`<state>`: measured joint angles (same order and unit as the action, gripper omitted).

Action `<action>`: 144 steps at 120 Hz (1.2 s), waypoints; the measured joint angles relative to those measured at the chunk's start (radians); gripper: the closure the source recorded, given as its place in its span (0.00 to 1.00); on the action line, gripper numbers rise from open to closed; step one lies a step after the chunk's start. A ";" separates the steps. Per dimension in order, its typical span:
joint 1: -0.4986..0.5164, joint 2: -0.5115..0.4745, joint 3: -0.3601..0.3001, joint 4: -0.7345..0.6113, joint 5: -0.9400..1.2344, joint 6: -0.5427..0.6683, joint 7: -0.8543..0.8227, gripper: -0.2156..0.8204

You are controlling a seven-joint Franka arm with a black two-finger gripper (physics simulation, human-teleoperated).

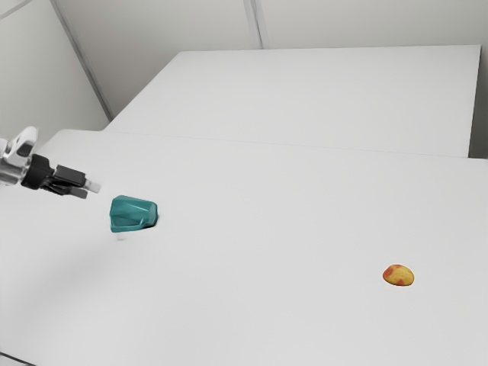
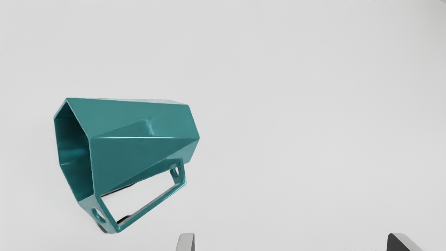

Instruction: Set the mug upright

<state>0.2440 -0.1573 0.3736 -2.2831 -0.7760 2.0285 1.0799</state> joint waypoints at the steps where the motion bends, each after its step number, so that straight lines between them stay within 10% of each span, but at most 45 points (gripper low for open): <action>1: 0.005 0.004 0.001 0.000 -0.006 -0.003 0.017 0.21; 60: 0.125 0.211 0.008 -0.013 -0.184 -0.038 0.702 0.21; 144: 0.092 0.483 -0.033 0.113 -0.610 -0.051 1.105 0.21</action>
<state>0.3362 0.3260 0.3409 -2.1700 -1.3863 1.9776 2.1845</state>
